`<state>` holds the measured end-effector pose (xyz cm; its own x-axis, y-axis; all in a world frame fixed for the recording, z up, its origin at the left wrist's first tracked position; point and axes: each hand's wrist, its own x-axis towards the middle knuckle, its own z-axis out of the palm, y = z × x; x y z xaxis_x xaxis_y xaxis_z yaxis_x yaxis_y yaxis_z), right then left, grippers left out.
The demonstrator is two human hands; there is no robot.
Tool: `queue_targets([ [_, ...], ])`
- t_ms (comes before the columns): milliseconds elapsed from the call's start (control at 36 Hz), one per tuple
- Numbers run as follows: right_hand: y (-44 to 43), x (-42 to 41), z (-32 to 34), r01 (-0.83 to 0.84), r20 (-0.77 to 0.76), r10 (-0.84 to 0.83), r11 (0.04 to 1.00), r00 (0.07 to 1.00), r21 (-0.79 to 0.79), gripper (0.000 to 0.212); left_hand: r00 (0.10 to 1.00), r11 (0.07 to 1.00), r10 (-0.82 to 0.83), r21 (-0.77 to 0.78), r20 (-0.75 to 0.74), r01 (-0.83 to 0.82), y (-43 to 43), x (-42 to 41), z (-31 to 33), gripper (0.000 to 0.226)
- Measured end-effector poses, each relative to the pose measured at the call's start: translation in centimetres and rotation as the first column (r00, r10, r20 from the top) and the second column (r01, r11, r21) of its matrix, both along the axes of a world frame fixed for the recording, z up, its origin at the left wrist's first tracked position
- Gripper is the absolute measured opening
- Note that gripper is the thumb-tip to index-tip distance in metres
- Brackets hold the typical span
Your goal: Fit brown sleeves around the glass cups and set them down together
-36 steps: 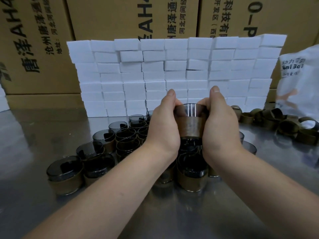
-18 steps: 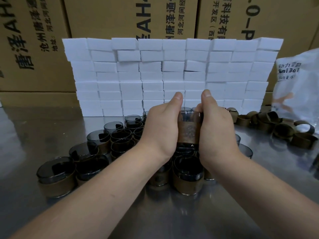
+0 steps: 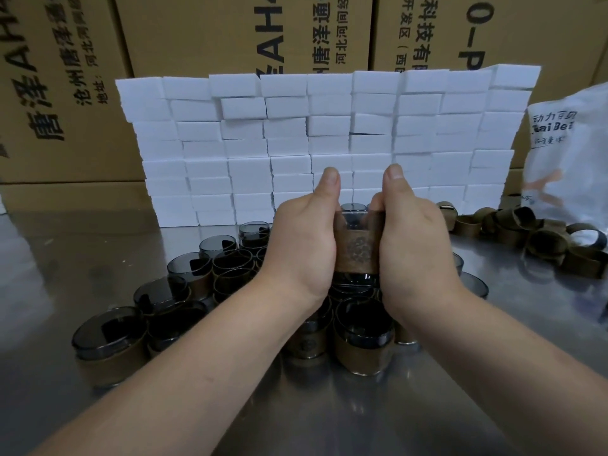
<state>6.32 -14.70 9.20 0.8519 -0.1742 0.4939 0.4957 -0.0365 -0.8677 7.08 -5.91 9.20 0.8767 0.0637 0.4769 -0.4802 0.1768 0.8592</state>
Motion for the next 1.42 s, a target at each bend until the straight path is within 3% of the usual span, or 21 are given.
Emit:
queue_targets([
  [139, 0.1, 0.2, -0.1, -0.052, -0.014, 0.053, 0.998, 0.998, 0.046, 0.05, 1.0, 1.0, 0.016, 0.005, 0.001, -0.016, 0.1, 0.1, -0.1, 0.044],
  [417, -0.2, 0.1, 0.2, -0.054, 0.022, 0.053, 0.998, 0.998, 0.042, 0.058, 0.998, 0.999, 0.053, -0.011, 0.021, -0.053, -0.2, -0.2, 0.4, 0.038],
  [639, 0.2, 0.2, 0.2, -0.002, 0.043, 0.003, 1.0, 0.999, -0.02, 0.061, 0.995, 0.995, 0.094, -0.04, 0.015, -0.094, 0.0, 0.1, -0.2, 0.051],
  [722, -0.1, 0.2, 0.8, -0.012, 0.075, 0.014, 1.0, 0.997, -0.026, 0.061, 0.956, 0.982, 0.113, 0.118, 0.269, -0.149, 0.5, -0.1, 0.2, 0.055],
  [778, -0.3, 0.2, 1.2, -0.018, 0.083, 0.019, 1.0, 0.996, -0.017, 0.065, 0.864, 0.928, 0.029, 0.308, 0.503, -0.21, 1.5, -0.2, 0.8, 0.048],
  [833, -0.4, 0.4, 1.0, -0.008, 0.095, 0.012, 0.999, 0.995, -0.035, 0.064, 0.811, 0.861, -0.053, 0.438, 0.582, -0.258, 2.2, 0.1, 0.9, 0.033],
  [917, -0.3, 0.6, 0.7, -0.026, 0.09, 0.038, 0.99, 0.995, -0.135, 0.063, 0.816, 0.813, 0.007, 0.471, 0.578, -0.341, 2.5, 0.4, 0.7, 0.029],
  [1000, -0.5, 0.7, 1.5, -0.058, 0.151, 0.103, 0.959, 0.983, -0.276, 0.058, 0.843, 0.859, 0.004, 0.43, 0.538, -0.279, 2.6, 0.5, 0.6, 0.033],
  [1083, -0.5, 0.8, 1.5, -0.056, 0.248, 0.138, 0.949, 0.959, -0.312, 0.054, 0.856, 0.882, -0.02, 0.413, 0.517, -0.229, 2.5, 0.4, 0.6, 0.037],
  [1222, -0.4, 1.3, 0.3, -0.126, 0.182, 0.165, 0.969, 0.969, -0.21, 0.055, 0.908, 0.901, -0.005, 0.396, 0.419, -0.178, 1.7, 0.2, -0.4, 0.048],
  [1417, -0.5, 1.4, -0.4, -0.114, 0.18, 0.148, 0.976, 0.973, -0.184, 0.05, 0.904, 0.902, -0.018, 0.396, 0.426, -0.169, 1.4, 0.0, -0.6, 0.039],
])
